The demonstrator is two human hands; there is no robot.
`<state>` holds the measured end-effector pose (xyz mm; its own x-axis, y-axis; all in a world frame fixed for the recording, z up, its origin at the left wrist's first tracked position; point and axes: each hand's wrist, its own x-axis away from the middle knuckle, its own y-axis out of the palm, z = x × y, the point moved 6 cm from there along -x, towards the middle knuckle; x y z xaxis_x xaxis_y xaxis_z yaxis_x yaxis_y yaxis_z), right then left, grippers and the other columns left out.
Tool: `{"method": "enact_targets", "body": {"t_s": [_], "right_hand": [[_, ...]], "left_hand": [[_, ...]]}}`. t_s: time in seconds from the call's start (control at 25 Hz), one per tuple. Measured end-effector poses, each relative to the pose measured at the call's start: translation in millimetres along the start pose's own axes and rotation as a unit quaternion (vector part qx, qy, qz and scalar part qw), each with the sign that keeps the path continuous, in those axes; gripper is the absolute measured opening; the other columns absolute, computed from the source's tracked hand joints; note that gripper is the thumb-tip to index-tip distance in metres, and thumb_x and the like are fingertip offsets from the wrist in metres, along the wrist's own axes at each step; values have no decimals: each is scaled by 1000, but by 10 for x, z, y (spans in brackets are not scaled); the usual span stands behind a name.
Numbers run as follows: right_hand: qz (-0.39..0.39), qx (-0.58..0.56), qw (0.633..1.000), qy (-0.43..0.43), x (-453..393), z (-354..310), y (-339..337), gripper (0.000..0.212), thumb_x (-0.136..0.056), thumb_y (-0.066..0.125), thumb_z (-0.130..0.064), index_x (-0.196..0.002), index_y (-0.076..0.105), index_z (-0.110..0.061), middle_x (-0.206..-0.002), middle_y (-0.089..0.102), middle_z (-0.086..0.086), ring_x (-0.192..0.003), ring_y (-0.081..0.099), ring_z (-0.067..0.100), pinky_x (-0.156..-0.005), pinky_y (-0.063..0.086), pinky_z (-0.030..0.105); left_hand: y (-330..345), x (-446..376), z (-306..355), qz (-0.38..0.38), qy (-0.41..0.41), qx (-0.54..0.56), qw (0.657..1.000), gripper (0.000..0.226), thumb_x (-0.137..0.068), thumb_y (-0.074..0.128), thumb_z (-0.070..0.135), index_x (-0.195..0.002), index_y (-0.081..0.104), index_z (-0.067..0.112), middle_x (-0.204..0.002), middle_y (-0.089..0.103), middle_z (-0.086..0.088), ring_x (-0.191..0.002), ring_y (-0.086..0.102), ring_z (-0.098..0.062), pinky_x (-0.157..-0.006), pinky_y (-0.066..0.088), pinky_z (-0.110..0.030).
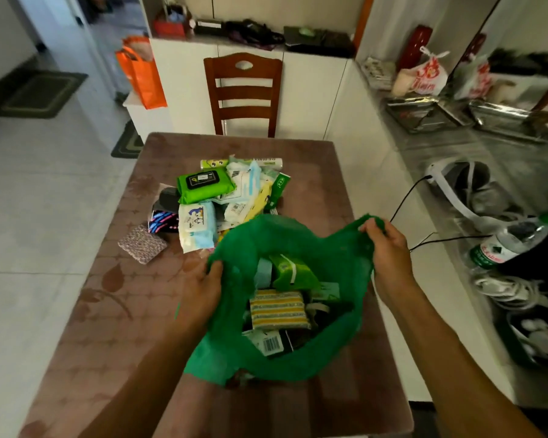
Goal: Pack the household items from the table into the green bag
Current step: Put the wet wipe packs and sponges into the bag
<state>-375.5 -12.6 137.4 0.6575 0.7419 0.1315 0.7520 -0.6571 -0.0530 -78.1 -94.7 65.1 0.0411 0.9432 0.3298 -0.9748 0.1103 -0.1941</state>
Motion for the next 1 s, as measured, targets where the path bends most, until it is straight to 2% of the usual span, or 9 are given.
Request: {"method": "enact_targets", "body": {"t_s": [0.16,0.28,0.36,0.52,0.64,0.76,0.84,0.92,1.0], "right_hand": [[4,-105,986,-130,74,-1099,-82,35,-98,51,-20,-64,62,-24,-59,61,-12,-59,55,4,-63,48,23],[-13,-181,976,-117,208,-1172,-254,32,-99,46,-16,-68,55,-18,-62,61,-4,-58,56,12,-56,49,27],[4,-110,991,-73,215,-815,-318,28,-100,44,-19,-73,53,-17,-64,60,1,-49,52,16,-47,42,30],[19,11,999,-38,206,-343,-417,19,-101,44,-19,-87,58,-20,-62,60,2,-37,40,15,-40,29,24],[29,34,998,-37,167,-368,-450,12,-96,51,-13,-92,58,-22,-64,62,2,-37,41,16,-38,33,23],[83,117,988,-48,138,-424,-474,29,-88,55,-7,-110,54,-25,-95,67,6,-59,56,16,-54,46,33],[133,269,941,-158,262,-599,-380,47,-81,57,-5,-122,47,-26,-122,57,4,-95,57,18,-77,46,35],[75,385,851,-350,518,-771,93,52,-79,60,-5,-127,47,-21,-131,52,5,-120,47,22,-96,39,37],[-112,517,724,-444,617,-504,782,52,-82,63,-16,-131,49,-22,-142,48,6,-136,35,29,-111,29,51]], "left_hand": [[-300,141,946,67,123,90,986,25,-95,45,28,-90,66,14,-84,69,-7,-75,67,-10,-65,54,-24],[-514,327,906,63,105,79,989,37,-97,44,34,-86,65,6,-75,72,-2,-69,66,-13,-61,52,-27],[-537,438,590,83,66,13,994,39,-99,39,34,-75,61,12,-57,65,7,-57,62,-8,-50,47,-19],[-556,474,-51,40,50,-42,997,51,-97,37,37,-74,60,-2,-74,63,-23,-68,62,-31,-56,48,-35],[-630,499,-108,12,96,-179,979,13,-93,53,26,-96,59,15,-93,64,-11,-85,63,-32,-60,51,-35],[-561,658,488,112,329,-323,880,46,-76,58,11,-122,49,13,-120,52,-9,-110,49,-25,-87,42,-36],[-206,783,866,78,438,-368,816,48,-78,54,23,-125,50,16,-130,51,-8,-119,45,-23,-100,36,-42],[257,678,855,-8,438,-504,744,49,-86,43,43,-130,46,22,-141,45,-8,-131,37,-27,-110,23,-53],[490,354,516,-95,320,-671,662,66,-86,40,60,-141,30,26,-155,22,-11,-142,15,-34,-112,4,-62]]}}
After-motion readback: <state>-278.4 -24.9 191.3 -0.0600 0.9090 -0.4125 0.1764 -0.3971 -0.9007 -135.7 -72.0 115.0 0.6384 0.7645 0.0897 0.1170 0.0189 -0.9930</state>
